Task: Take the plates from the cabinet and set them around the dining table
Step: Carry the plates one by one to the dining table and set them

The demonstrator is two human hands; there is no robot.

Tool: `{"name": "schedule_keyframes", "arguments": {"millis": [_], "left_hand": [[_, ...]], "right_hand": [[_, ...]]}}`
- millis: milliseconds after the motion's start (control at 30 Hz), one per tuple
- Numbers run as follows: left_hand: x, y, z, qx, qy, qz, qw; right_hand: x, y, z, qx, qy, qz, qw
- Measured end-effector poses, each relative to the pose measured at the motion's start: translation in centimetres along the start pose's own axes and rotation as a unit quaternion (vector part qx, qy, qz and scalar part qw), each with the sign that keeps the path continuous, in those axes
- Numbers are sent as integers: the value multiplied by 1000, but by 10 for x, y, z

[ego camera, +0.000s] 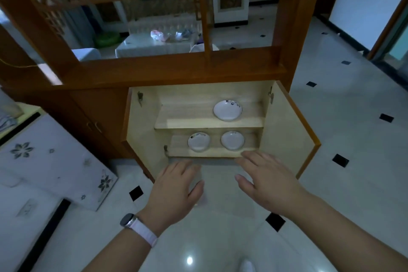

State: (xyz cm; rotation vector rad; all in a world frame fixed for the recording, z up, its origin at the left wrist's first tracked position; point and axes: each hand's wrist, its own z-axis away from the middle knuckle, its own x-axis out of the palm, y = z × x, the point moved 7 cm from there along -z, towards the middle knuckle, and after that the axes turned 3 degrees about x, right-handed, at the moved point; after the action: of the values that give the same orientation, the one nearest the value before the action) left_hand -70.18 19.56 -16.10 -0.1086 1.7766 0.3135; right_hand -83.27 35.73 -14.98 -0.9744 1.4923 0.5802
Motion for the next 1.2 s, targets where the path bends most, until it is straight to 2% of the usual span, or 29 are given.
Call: {"name": "schedule_keyframes", "arguments": {"millis": [200,367,567,800,1033,1200], "left_hand": [[11,-5,-81,-21,5,28,999],[13,-9,-127,-11,10,28,999],[38,-43,-174,-2,-22,22,1000],[67,-83,-239,56,-31,6,998],[86,-142,-319,100,-43,28,994],[87,-163,-368,176,-18,4,984]], "right_hand": [[0,56,-72,8,-14,-10,1000],[3,75,-109,11,-21,-27,999],[27,94,-154,33,-49,-32,998],[58,108,-216,73,-95,-3,993],[67,116,-300,117,-87,27,989],[65,127,-341,146,-76,41,985]]}}
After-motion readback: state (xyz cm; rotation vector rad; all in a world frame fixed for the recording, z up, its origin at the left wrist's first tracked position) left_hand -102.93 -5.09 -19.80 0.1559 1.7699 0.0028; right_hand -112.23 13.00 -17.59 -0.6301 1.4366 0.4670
